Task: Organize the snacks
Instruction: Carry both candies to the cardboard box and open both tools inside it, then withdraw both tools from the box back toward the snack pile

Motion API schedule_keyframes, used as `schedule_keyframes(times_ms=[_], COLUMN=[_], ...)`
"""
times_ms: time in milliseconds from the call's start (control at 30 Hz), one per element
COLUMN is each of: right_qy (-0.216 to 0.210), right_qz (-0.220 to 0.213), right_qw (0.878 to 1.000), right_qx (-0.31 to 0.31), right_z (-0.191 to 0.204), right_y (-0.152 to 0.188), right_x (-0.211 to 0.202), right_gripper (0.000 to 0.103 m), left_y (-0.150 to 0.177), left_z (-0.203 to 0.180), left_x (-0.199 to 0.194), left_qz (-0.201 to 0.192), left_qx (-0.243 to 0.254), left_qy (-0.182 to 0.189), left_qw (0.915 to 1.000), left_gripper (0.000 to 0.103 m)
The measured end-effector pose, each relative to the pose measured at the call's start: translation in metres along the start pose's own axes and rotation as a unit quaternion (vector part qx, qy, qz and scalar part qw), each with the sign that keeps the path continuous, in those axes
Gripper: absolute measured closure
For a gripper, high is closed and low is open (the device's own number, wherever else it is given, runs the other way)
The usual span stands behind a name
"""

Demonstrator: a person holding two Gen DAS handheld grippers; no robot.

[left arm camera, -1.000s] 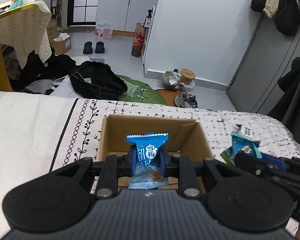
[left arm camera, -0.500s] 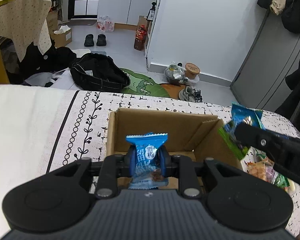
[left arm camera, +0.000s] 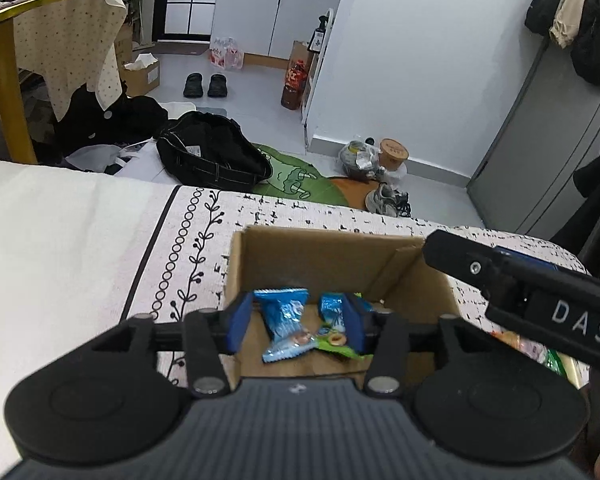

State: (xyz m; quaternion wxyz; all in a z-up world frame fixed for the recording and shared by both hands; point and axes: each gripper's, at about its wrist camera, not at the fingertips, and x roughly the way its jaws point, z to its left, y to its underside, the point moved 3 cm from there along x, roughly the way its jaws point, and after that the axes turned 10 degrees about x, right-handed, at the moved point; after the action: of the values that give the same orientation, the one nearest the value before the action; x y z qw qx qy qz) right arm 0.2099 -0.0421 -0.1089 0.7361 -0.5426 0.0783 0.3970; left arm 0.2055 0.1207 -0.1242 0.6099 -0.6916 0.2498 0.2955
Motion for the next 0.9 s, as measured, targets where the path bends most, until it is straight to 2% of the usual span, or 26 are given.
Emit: schedule_keyframes(times_ms=[33, 100, 167, 233, 300, 367, 533, 633, 900], right_qy=[0.002, 0.010, 0.017, 0.024, 0.030, 0.038, 0.047, 0.057, 0.065], right_qz=[0.000, -0.009, -0.017, -0.022, -0.021, -0.019, -0.005, -0.008, -0.011], right_qw=[1.000, 1.000, 1.000, 0.999, 0.999, 0.999, 0.998, 0.998, 0.998], right_qx=[0.003, 0.008, 0.012, 0.019, 0.021, 0.025, 0.043, 0.036, 0.015], right_z=[-0.003, -0.009, -0.015, -0.023, -0.030, -0.037, -0.053, -0.061, -0.073], right_y=[-0.001, -0.002, -0.004, -0.004, -0.001, 0.002, 0.008, 0.012, 0.017], right_x=[-0.003, -0.012, -0.021, -0.030, -0.038, -0.043, -0.061, -0.073, -0.100], right_gripper=[0.027, 0.018, 0.011, 0.004, 0.000, 0.000, 0.000, 0.000, 0.000], left_y=[0.000, 0.001, 0.001, 0.001, 0.001, 0.002, 0.008, 0.010, 0.022], left_z=[-0.001, -0.003, -0.005, -0.007, -0.011, -0.014, -0.022, -0.027, -0.046], left_x=[-0.002, -0.006, -0.012, -0.018, -0.024, -0.030, -0.041, -0.046, -0.055], left_qz=[-0.002, -0.005, -0.010, -0.016, -0.023, -0.035, -0.053, -0.064, -0.051], left_qx=[-0.002, -0.004, -0.010, -0.014, -0.013, -0.006, -0.006, 0.010, 0.047], left_qy=[0.000, -0.002, -0.006, -0.005, -0.006, -0.004, 0.017, 0.012, 0.031], left_qw=[1.0000, 1.0000, 0.9999, 0.9998, 0.9996, 0.9994, 0.9985, 0.9979, 0.9971], left_gripper=[0.045, 0.031, 0.022, 0.016, 0.004, 0.000, 0.000, 0.000, 0.000])
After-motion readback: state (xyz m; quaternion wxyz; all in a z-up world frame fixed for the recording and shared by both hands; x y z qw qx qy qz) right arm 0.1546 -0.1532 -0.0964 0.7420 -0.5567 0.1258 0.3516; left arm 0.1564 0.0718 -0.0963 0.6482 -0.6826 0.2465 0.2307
